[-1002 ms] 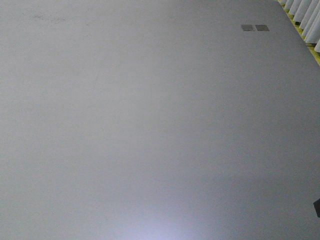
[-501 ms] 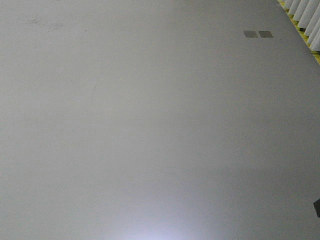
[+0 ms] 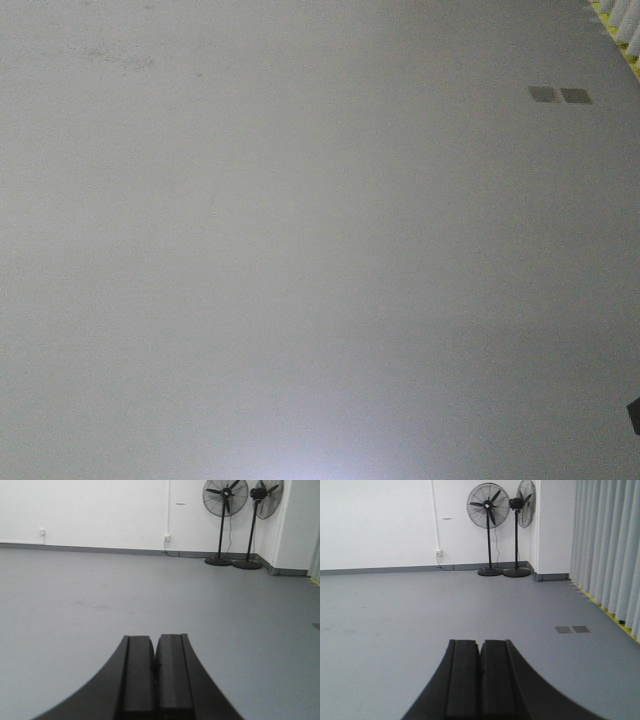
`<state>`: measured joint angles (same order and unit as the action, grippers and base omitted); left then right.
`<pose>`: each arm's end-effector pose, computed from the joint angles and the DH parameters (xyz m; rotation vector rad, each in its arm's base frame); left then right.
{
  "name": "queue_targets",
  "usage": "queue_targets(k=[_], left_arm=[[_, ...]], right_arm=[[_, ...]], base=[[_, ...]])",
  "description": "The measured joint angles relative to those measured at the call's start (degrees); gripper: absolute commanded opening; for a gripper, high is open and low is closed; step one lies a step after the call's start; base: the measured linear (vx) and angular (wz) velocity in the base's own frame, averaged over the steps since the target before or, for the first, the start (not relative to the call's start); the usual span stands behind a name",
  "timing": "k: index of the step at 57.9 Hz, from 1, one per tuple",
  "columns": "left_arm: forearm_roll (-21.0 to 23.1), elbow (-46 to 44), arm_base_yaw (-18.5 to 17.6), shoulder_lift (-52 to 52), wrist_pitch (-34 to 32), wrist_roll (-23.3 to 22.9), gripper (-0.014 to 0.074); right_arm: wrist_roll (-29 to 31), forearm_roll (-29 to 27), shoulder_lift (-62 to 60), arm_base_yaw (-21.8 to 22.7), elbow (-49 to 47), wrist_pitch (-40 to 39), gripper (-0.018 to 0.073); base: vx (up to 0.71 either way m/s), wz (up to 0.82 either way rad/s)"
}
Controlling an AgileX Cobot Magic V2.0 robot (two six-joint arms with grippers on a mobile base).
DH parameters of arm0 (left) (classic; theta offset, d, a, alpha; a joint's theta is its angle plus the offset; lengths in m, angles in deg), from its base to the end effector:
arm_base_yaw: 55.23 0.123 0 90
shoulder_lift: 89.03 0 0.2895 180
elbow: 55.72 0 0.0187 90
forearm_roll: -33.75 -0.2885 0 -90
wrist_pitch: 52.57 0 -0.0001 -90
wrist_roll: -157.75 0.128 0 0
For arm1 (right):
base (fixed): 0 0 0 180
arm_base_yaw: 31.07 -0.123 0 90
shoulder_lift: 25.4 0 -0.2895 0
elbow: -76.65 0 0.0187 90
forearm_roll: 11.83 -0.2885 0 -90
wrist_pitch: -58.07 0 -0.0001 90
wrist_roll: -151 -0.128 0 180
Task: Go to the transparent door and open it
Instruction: 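Drive the base forward across the grey floor, turning toward the door, then drive toward the white-framed glass door on the wooden platform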
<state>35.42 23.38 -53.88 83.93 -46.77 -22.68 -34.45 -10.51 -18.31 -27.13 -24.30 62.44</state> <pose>0.1272 0.0026 0.1921 -0.0459 1.6040 -0.0124 0.1270 -0.0090 0.1956 0.1126 1.5757 0.0013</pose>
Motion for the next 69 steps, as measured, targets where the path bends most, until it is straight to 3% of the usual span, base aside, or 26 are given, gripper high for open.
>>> queue_targets(k=[69], left_arm=[[0.0,0.0,0.0,0.0,0.0,0.0,-0.0006]], right_arm=[[0.0,0.0,0.0,0.0,0.0,0.0,-0.0009]], base=[[0.38,0.34]])
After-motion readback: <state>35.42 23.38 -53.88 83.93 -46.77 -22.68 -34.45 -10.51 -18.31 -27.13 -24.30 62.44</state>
